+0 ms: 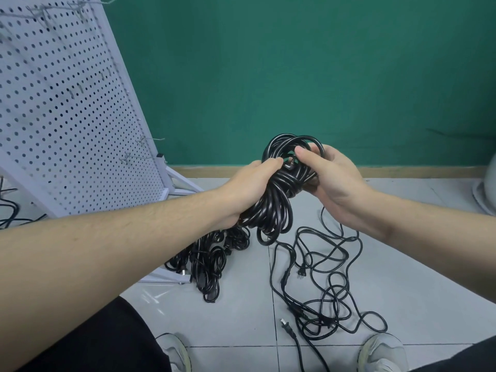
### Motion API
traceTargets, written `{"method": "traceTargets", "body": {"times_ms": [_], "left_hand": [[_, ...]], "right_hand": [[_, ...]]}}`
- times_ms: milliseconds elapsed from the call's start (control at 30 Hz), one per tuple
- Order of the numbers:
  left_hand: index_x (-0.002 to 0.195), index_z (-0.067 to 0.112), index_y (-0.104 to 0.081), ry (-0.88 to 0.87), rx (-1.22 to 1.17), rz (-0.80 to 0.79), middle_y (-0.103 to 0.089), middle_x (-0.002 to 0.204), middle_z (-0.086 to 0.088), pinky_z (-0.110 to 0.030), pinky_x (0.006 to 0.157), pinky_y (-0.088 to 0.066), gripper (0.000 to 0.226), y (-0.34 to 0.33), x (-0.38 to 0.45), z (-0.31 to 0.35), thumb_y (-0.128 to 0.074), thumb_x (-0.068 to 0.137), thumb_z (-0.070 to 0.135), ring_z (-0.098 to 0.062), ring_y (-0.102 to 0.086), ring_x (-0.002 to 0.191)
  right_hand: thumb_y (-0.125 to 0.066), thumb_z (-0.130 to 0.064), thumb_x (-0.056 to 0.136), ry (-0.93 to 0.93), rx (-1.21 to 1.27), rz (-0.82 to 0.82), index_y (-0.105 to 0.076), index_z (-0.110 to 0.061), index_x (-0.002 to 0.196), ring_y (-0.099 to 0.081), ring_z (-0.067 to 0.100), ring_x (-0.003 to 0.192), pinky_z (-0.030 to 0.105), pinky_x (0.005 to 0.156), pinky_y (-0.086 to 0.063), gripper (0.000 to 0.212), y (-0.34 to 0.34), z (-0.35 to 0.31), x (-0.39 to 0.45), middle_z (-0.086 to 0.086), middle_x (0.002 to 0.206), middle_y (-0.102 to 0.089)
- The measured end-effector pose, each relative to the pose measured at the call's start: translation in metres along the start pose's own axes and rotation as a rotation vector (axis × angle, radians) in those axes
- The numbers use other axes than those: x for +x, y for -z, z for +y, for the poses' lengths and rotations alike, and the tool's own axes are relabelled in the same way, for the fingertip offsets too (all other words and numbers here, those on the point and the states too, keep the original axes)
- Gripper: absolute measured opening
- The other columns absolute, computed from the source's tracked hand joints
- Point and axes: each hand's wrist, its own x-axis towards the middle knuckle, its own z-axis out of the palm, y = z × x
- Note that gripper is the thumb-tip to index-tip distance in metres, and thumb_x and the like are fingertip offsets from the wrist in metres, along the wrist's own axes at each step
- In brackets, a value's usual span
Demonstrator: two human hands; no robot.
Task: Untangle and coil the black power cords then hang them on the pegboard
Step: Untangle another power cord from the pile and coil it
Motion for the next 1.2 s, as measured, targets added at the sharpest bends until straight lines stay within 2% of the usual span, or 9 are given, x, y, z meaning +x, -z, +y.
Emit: {"method": "traceTargets", "body": {"times_ms": [133,300,500,667,767,867,933,1100,1200], "left_hand": [[0.107,0.015,-0.061,-0.047,0.081,0.045,-0.069,0.099,-0.004,-0.037,0.080,-0.050,0.039,0.002,0.000,-0.003,-0.048,0.101,0.051,-0.021,-0.066,0.091],[0.106,0.012,-0.068,-0.145,0.060,-0.011,-0.079,0.095,-0.005,-0.040,0.085,-0.059,0.028,0.003,-0.003,0.003,-0.056,0.098,0.036,-0.022,-0.075,0.087],[0.102,0.016,-0.062,-0.172,0.118,0.136,-0.074,0.103,-0.009,-0.051,0.096,-0.054,0.041,-0.006,-0.004,0.005,-0.049,0.083,0.050,-0.030,-0.070,0.100],[0.111,0.016,-0.062,-0.190,-0.113,0.029,-0.073,0.107,-0.008,-0.038,0.087,-0.054,0.029,-0.005,0.001,0.002,-0.051,0.104,0.042,-0.018,-0.071,0.095],[0.127,0.013,-0.060,-0.124,-0.266,-0.051,-0.069,0.125,-0.019,-0.046,0.095,-0.056,0.037,-0.007,0.000,0.000,-0.051,0.105,0.042,-0.027,-0.070,0.103],[0.128,0.008,-0.059,-0.051,-0.380,-0.052,-0.067,0.128,-0.023,-0.058,0.104,-0.051,0.039,-0.009,-0.001,-0.004,-0.056,0.103,0.037,-0.034,-0.070,0.101],[0.125,0.008,-0.060,-0.026,-0.397,-0.042,-0.069,0.125,-0.024,-0.058,0.103,-0.051,0.034,-0.010,-0.001,-0.006,-0.056,0.103,0.034,-0.037,-0.071,0.101],[0.128,0.005,-0.060,-0.037,-0.374,-0.014,-0.071,0.121,-0.022,-0.060,0.103,-0.051,0.032,-0.009,0.003,-0.007,-0.057,0.102,0.024,-0.044,-0.069,0.111],[0.127,0.007,-0.062,-0.051,-0.350,-0.012,-0.071,0.120,-0.022,-0.060,0.103,-0.051,0.032,-0.010,0.005,-0.007,-0.059,0.102,0.026,-0.043,-0.068,0.112]], "right_hand": [[-0.068,-0.017,0.096,0.010,-0.044,-0.058,-0.058,-0.014,0.118,-0.068,0.020,0.076,0.041,0.086,-0.056,0.025,0.001,-0.001,0.000,0.004,0.090,-0.074],[-0.070,-0.016,0.094,0.123,-0.163,-0.038,-0.052,-0.013,0.119,-0.068,0.018,0.072,0.033,0.080,-0.057,0.031,0.001,-0.010,0.001,0.000,0.082,-0.074],[-0.066,-0.012,0.097,0.147,-0.124,-0.050,-0.043,-0.018,0.119,-0.066,0.020,0.067,0.034,0.072,-0.056,0.032,0.002,-0.016,-0.002,0.002,0.074,-0.073],[-0.065,-0.014,0.097,0.114,0.060,-0.045,-0.049,-0.014,0.125,-0.066,0.020,0.075,0.034,0.075,-0.053,0.033,0.004,-0.020,-0.003,0.001,0.086,-0.075],[-0.066,-0.017,0.097,0.062,0.045,-0.081,-0.051,-0.008,0.135,-0.066,0.024,0.083,0.038,0.079,-0.052,0.042,0.007,-0.018,-0.003,0.008,0.099,-0.073],[-0.064,-0.014,0.099,0.028,0.075,-0.077,-0.041,-0.023,0.136,-0.065,0.024,0.084,0.040,0.083,-0.054,0.045,0.008,-0.011,-0.002,0.008,0.096,-0.073],[-0.061,-0.014,0.100,0.121,-0.112,-0.080,-0.039,-0.038,0.123,-0.062,0.022,0.082,0.042,0.088,-0.055,0.039,0.009,-0.009,-0.001,0.010,0.100,-0.067],[-0.058,-0.003,0.098,0.507,-0.572,-0.103,-0.037,-0.036,0.103,-0.057,0.018,0.078,0.035,0.081,-0.051,0.040,0.016,-0.013,0.000,-0.001,0.110,-0.057],[-0.064,-0.003,0.091,0.725,-0.740,-0.111,-0.045,-0.034,0.105,-0.059,0.017,0.108,0.032,0.095,-0.048,0.039,0.026,-0.010,0.004,0.003,0.124,-0.050]]}}
